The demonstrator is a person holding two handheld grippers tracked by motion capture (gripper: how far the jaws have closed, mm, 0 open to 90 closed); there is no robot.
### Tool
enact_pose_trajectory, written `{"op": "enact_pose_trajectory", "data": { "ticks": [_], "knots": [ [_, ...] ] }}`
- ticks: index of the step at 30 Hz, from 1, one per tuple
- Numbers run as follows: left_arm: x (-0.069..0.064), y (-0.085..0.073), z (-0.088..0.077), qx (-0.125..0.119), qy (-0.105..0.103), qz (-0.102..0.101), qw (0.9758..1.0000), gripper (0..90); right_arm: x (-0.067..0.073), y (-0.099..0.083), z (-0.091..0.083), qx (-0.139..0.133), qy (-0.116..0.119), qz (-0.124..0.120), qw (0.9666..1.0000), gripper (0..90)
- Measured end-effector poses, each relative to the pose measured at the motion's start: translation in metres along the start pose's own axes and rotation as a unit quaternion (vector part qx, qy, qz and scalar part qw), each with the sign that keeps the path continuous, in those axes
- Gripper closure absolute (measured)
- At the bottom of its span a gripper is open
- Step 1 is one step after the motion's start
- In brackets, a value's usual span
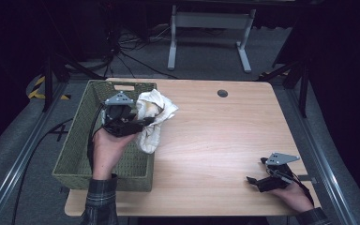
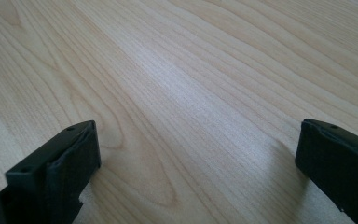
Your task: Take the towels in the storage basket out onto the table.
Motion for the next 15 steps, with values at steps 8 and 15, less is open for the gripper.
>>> {"op": "enact_pose_trajectory", "data": {
  "ticks": [8,15],
  "knots": [
    [-0.015,0.01,0.019,0.009,-0.01,0.019,0.9997,70.9,0.0,0.0,0.0,0.0,0.0,0.001,1.0,0.2],
    [-0.029,0.017,0.036,0.018,-0.024,0.035,0.9989,70.9,0.0,0.0,0.0,0.0,0.0,0.001,1.0,0.2]
  ]
}}
Point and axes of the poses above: each handheld gripper's, and its own axes: z roughly forward along the jaws, y roughly out of its top, x roughly to its left, the point moved 6 cm from there along z, roughly forward along the jaws, and after that the axes turned 6 degrees about x, right-handed, at the moved point
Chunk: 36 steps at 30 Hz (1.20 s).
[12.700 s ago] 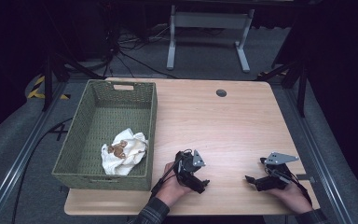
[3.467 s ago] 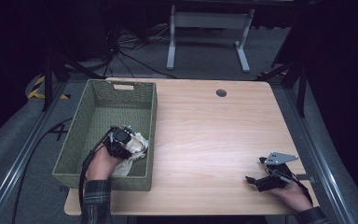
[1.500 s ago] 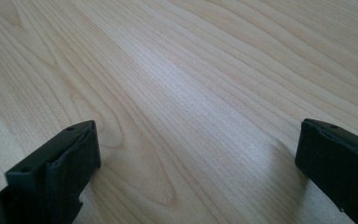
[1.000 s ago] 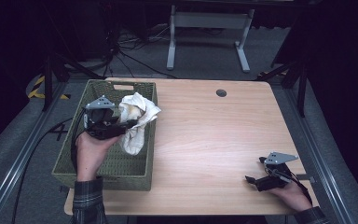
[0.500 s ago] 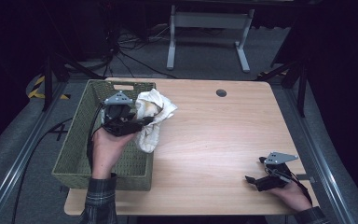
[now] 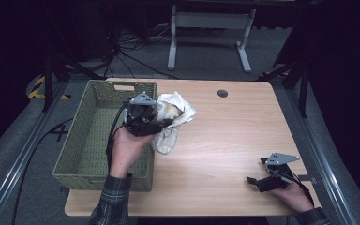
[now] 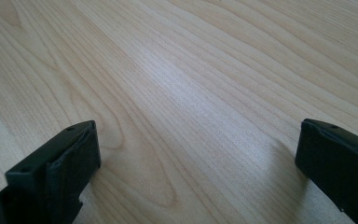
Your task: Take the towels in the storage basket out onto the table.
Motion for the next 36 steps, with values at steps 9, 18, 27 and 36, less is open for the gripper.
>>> {"op": "enact_pose_trajectory", "data": {
  "ticks": [9,18,27,36],
  "knots": [
    [-0.016,0.009,0.019,0.003,-0.019,0.014,0.9997,70.9,0.0,0.0,0.0,0.0,0.0,0.0,1.0,0.2],
    [-0.028,0.014,0.041,0.007,-0.03,0.021,0.9993,70.9,0.0,0.0,0.0,0.0,0.001,0.0,1.0,0.2],
    [-0.041,0.013,0.068,0.016,-0.04,0.032,0.9986,70.7,0.0,0.0,0.0,0.001,0.002,0.0,1.0,0.2],
    [-0.051,0.007,0.094,0.026,-0.051,0.033,0.9978,70.7,0.0,0.0,0.0,0.001,0.001,-0.001,1.0,0.2]
  ]
}}
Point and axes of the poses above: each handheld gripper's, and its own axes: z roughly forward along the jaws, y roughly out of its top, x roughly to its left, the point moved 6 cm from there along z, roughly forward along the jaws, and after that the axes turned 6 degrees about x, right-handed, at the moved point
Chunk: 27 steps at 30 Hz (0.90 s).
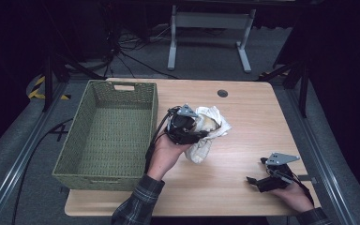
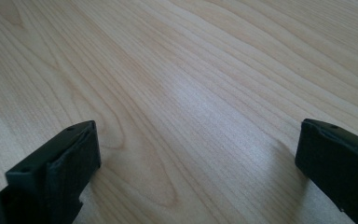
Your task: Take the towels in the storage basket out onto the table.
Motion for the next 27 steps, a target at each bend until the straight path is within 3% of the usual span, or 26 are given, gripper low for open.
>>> {"op": "enact_pose_trajectory", "data": {
  "ticks": [18,21,27],
  "knots": [
    [-0.014,-0.018,0.058,0.046,-0.008,0.009,0.9989,70.2,0.0,0.0,0.0,0.001,0.001,-0.001,1.0,0.2],
    [-0.017,-0.022,0.068,0.055,-0.02,0.007,0.9983,69.9,0.0,0.0,0.0,0.0,0.001,-0.001,1.0,0.2],
    [-0.022,-0.035,0.095,0.087,-0.023,0.019,0.9958,69.4,0.001,0.0,0.0,0.001,0.002,-0.003,1.0,0.2]
  ]
}}
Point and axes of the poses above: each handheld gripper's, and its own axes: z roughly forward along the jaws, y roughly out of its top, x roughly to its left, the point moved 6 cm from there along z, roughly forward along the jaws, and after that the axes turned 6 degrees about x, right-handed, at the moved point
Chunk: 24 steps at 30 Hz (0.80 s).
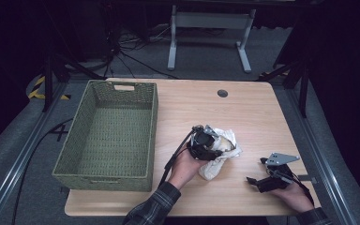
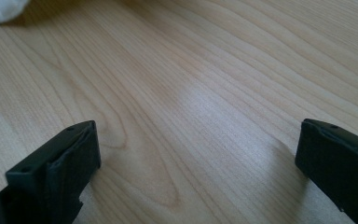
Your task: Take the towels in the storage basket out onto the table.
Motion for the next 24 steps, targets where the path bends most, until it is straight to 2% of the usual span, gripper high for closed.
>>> {"op": "enact_pose_trajectory", "data": {
  "ticks": [1,4,12,13,16,19,20,23,24],
  "knots": [
    [-0.002,-0.001,0.006,0.004,0.0,-0.006,1.0,69.3,0.0,0.0,0.0,0.0,0.0,-0.001,1.0,0.2],
    [-0.001,-0.006,0.019,0.014,0.005,0.0,0.9999,68.1,0.0,0.0,0.0,0.0,0.001,-0.001,1.0,0.2],
    [-0.004,-0.015,0.04,0.041,0.006,0.011,0.9991,65.6,0.0,0.0,0.0,0.0,0.002,-0.002,1.0,0.2],
    [-0.004,-0.015,0.042,0.038,0.009,0.011,0.9992,65.6,0.0,0.0,0.0,0.0,0.002,-0.002,1.0,0.2],
    [-0.005,-0.016,0.042,0.045,0.011,0.014,0.9988,64.9,0.0,0.0,0.0,0.0,0.002,-0.002,1.0,0.2],
    [-0.005,-0.015,0.043,0.036,0.003,0.013,0.9993,62.1,0.001,0.0,0.0,0.0,0.002,-0.002,1.0,0.2],
    [-0.006,-0.015,0.042,0.034,-0.002,0.011,0.9994,58.0,0.001,0.0,0.0,0.0,0.002,-0.002,1.0,0.2],
    [-0.007,-0.014,0.036,0.035,0.006,0.016,0.9992,47.0,0.001,0.0,0.0,-0.001,0.002,-0.002,1.0,0.2],
    [-0.007,-0.013,0.034,0.027,0.006,0.019,0.9994,44.6,0.001,0.0,0.0,0.0,0.002,-0.003,1.0,0.2]
  ]
}}
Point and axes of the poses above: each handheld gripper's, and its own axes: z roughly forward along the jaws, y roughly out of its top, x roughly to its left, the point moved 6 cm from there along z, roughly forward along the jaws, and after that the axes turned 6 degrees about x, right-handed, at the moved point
